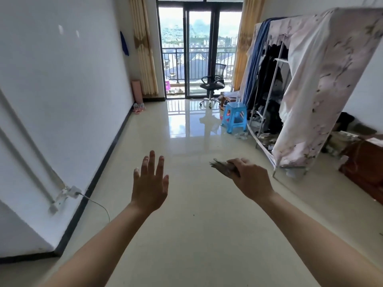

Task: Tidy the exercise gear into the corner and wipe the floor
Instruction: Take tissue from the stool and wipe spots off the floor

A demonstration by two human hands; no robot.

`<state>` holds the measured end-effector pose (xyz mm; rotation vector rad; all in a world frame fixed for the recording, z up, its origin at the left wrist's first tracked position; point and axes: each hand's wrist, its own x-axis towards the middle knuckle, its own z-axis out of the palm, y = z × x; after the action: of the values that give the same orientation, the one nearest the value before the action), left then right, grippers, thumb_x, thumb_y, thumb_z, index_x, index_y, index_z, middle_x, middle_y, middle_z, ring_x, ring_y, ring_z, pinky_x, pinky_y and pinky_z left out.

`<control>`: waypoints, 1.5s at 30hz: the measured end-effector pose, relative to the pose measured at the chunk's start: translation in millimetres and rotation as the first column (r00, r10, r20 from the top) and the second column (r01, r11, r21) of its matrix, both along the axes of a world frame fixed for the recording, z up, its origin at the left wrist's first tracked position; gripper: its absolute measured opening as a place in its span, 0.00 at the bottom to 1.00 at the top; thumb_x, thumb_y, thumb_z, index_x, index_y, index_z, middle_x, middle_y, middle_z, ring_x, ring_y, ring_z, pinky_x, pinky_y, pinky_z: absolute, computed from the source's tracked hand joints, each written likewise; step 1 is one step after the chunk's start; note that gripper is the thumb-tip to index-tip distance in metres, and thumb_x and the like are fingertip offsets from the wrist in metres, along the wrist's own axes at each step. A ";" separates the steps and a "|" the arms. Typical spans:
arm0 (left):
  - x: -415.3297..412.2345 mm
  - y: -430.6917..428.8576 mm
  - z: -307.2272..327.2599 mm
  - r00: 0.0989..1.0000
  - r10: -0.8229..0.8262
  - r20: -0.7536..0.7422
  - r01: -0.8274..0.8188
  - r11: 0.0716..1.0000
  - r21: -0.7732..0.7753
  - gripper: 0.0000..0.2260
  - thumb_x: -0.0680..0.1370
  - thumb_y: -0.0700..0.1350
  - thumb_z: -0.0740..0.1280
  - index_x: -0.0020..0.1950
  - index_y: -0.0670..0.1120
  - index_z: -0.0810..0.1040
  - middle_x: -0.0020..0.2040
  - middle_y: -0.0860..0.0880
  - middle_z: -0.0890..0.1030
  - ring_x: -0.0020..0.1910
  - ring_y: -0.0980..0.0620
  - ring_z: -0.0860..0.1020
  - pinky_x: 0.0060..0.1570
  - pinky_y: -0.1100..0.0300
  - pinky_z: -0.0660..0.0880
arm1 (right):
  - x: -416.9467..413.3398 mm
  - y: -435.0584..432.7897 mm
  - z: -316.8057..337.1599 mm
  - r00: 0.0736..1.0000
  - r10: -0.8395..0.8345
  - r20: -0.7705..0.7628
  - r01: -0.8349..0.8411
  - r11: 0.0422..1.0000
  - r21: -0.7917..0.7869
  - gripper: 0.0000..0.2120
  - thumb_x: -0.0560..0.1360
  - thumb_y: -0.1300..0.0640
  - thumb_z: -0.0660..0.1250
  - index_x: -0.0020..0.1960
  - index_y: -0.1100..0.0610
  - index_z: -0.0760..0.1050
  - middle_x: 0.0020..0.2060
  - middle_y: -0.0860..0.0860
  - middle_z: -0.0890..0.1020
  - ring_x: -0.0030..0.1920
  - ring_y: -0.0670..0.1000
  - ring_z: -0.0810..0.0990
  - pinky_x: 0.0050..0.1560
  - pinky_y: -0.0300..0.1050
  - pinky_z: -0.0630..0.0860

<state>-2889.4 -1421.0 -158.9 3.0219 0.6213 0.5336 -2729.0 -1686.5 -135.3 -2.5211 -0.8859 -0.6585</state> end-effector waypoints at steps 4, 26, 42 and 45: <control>111.7 28.0 6.8 0.997 -0.069 0.027 0.069 0.997 0.027 0.30 0.80 0.53 0.62 0.79 0.45 0.58 0.80 0.39 0.53 0.75 0.37 0.61 0.66 0.35 0.65 | 91.8 20.6 -5.0 0.996 -0.085 0.022 0.085 0.996 0.032 0.10 0.73 0.48 0.74 0.53 0.47 0.81 0.40 0.49 0.82 0.35 0.56 0.83 0.30 0.47 0.76; 620.9 277.4 -57.4 0.963 0.185 -0.197 -0.175 0.982 0.064 0.31 0.78 0.57 0.50 0.77 0.41 0.62 0.77 0.37 0.60 0.74 0.37 0.65 0.64 0.34 0.67 | 671.9 308.8 -53.1 0.952 0.144 -0.271 -0.167 0.984 -0.065 0.13 0.79 0.48 0.64 0.60 0.53 0.77 0.55 0.52 0.79 0.46 0.61 0.82 0.44 0.50 0.76; 930.7 507.0 -96.0 0.896 0.379 -0.232 -0.422 0.889 -0.179 0.31 0.83 0.57 0.50 0.81 0.44 0.44 0.81 0.43 0.41 0.80 0.45 0.45 0.74 0.42 0.50 | 1002.4 603.5 -78.7 0.885 0.246 -0.395 -0.336 0.925 -0.176 0.14 0.80 0.47 0.60 0.61 0.53 0.73 0.58 0.53 0.79 0.53 0.62 0.79 0.48 0.50 0.71; 960.1 533.6 -127.1 0.843 0.474 -0.256 -0.533 0.802 -0.269 0.31 0.83 0.58 0.49 0.81 0.45 0.44 0.81 0.44 0.42 0.80 0.47 0.44 0.75 0.44 0.49 | 1046.6 662.2 -110.9 0.834 0.301 -0.462 -0.418 0.892 -0.174 0.14 0.80 0.48 0.59 0.62 0.54 0.73 0.60 0.54 0.78 0.55 0.62 0.79 0.50 0.50 0.70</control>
<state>-1929.4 -887.4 -285.9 2.5768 1.3966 0.1302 -1682.3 -1024.2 -246.3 -2.4630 -1.3023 0.1452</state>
